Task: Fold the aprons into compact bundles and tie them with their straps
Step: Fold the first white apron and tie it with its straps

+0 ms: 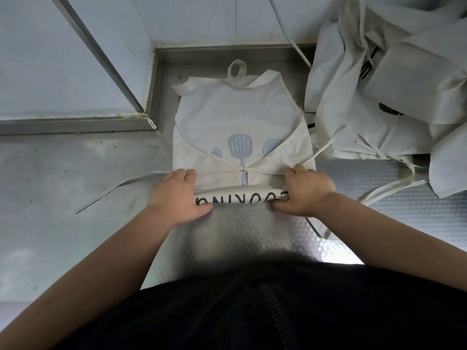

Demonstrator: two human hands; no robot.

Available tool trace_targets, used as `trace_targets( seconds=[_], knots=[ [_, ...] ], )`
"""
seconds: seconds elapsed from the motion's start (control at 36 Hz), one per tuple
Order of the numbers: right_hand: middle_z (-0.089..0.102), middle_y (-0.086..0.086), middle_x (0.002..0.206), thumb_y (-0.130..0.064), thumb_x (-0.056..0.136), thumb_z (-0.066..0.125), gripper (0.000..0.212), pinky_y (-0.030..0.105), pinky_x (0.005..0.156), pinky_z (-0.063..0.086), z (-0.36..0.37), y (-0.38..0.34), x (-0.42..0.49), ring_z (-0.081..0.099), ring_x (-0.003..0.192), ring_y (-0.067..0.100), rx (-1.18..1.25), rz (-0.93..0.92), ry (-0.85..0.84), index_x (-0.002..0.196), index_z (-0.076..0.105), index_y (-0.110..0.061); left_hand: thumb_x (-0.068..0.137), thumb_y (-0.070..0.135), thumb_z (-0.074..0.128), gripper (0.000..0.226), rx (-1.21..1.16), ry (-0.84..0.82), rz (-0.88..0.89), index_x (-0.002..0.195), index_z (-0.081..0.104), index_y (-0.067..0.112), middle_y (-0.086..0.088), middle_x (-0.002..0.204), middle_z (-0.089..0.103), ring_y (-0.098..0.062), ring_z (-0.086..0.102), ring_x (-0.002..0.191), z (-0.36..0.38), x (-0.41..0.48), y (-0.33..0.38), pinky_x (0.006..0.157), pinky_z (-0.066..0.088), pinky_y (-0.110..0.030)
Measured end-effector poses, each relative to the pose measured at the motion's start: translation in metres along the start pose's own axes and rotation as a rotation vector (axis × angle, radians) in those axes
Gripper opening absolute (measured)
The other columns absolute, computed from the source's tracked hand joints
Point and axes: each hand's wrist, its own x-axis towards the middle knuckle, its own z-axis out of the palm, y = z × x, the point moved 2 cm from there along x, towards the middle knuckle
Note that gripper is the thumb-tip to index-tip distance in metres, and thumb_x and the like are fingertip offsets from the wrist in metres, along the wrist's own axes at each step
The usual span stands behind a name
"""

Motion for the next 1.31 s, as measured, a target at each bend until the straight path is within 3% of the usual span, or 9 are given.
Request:
trace_targets(
  seconds=[0.28, 0.42, 0.53, 0.58, 0.69, 0.83, 0.94, 1.03, 1.31],
  knots=[
    [0.040, 0.003, 0.129, -0.076, 0.076, 0.046, 0.083, 0.036, 0.083, 0.046, 0.005, 0.014, -0.012, 0.053, 0.113, 0.024, 0.042, 0.069, -0.056, 0.134, 0.036, -0.016, 0.083, 0.059, 0.052, 0.084, -0.045, -0.006, -0.019, 0.149, 0.021, 0.017, -0.002, 0.131, 0.032, -0.023, 0.028, 0.125, 0.014, -0.015, -0.015, 0.105, 0.029, -0.031],
    [0.053, 0.004, 0.124, -0.054, 0.085, 0.050, 0.067, 0.035, 0.079, 0.045, 0.001, 0.026, -0.015, 0.056, 0.111, 0.026, 0.106, -0.003, -0.059, 0.139, 0.026, -0.023, 0.067, 0.066, 0.033, 0.091, -0.150, -0.066, -0.022, 0.145, 0.031, 0.019, -0.003, 0.126, 0.029, -0.023, 0.023, 0.120, 0.008, -0.013, -0.022, 0.107, 0.023, -0.029],
    [0.059, 0.000, 0.089, -0.040, 0.091, 0.049, 0.029, 0.028, 0.066, 0.036, -0.001, 0.037, -0.014, 0.060, 0.093, 0.028, 0.178, -0.076, -0.012, 0.111, 0.046, -0.019, 0.090, 0.051, 0.044, 0.064, -0.258, -0.091, -0.030, 0.145, 0.037, 0.019, -0.002, 0.125, 0.040, -0.022, 0.026, 0.122, 0.004, -0.008, -0.028, 0.106, 0.022, -0.026],
    [0.058, 0.000, 0.093, -0.041, 0.093, 0.048, 0.027, 0.028, 0.069, 0.038, 0.000, 0.041, -0.011, 0.058, 0.095, 0.026, 0.213, -0.085, -0.052, 0.105, 0.056, -0.019, 0.094, 0.036, 0.052, 0.053, -0.345, -0.114, -0.039, 0.143, 0.040, 0.019, -0.003, 0.129, 0.046, -0.024, 0.030, 0.127, 0.001, -0.005, -0.032, 0.105, 0.024, -0.027],
    [0.046, 0.006, 0.110, -0.043, 0.092, 0.049, 0.033, 0.033, 0.087, 0.043, 0.002, 0.045, -0.002, 0.050, 0.105, 0.026, 0.182, -0.107, -0.060, 0.110, 0.064, -0.019, 0.090, 0.034, 0.060, 0.045, -0.431, -0.137, -0.045, 0.133, 0.053, 0.025, -0.005, 0.127, 0.051, -0.020, 0.045, 0.121, -0.006, -0.001, -0.038, 0.087, 0.029, -0.019],
    [0.054, 0.003, 0.107, -0.041, 0.091, 0.049, 0.030, 0.032, 0.080, 0.039, 0.003, 0.046, 0.003, 0.053, 0.101, 0.028, 0.140, -0.157, 0.027, 0.103, 0.059, -0.016, 0.091, 0.037, 0.058, 0.042, -0.442, -0.127, -0.063, 0.132, 0.053, 0.029, -0.001, 0.121, 0.055, -0.017, 0.049, 0.115, -0.008, 0.001, -0.041, 0.084, 0.030, -0.019],
    [0.059, 0.006, 0.090, -0.039, 0.092, 0.052, 0.026, 0.031, 0.067, 0.037, 0.002, 0.047, 0.004, 0.056, 0.088, 0.030, 0.330, -0.030, -0.008, 0.098, 0.043, -0.016, 0.092, 0.029, 0.058, 0.021, -0.643, -0.094, -0.089, 0.111, 0.065, 0.035, 0.012, 0.088, 0.061, -0.009, 0.055, 0.083, -0.007, 0.001, -0.045, 0.065, 0.037, -0.017],
    [0.056, 0.005, 0.085, -0.041, 0.091, 0.054, 0.029, 0.031, 0.068, 0.038, 0.000, 0.049, 0.006, 0.053, 0.082, 0.025, 0.493, 0.075, -0.012, 0.098, 0.044, -0.015, 0.092, 0.032, 0.057, 0.008, -0.768, -0.078, -0.181, 0.091, 0.064, 0.036, 0.005, 0.081, 0.064, -0.012, 0.055, 0.072, -0.005, 0.004, -0.047, 0.060, 0.037, -0.023],
    [0.052, 0.004, 0.101, -0.038, 0.083, 0.066, 0.042, 0.031, 0.069, 0.042, 0.005, 0.047, 0.024, 0.052, 0.090, 0.022, 0.768, 0.394, -0.006, 0.106, 0.043, -0.012, 0.088, 0.026, 0.062, 0.030, -0.829, -0.004, -0.452, 0.069, 0.055, 0.004, -0.005, 0.063, 0.045, -0.020, 0.039, 0.057, 0.004, 0.023, -0.048, 0.055, 0.028, -0.029]
  ],
)
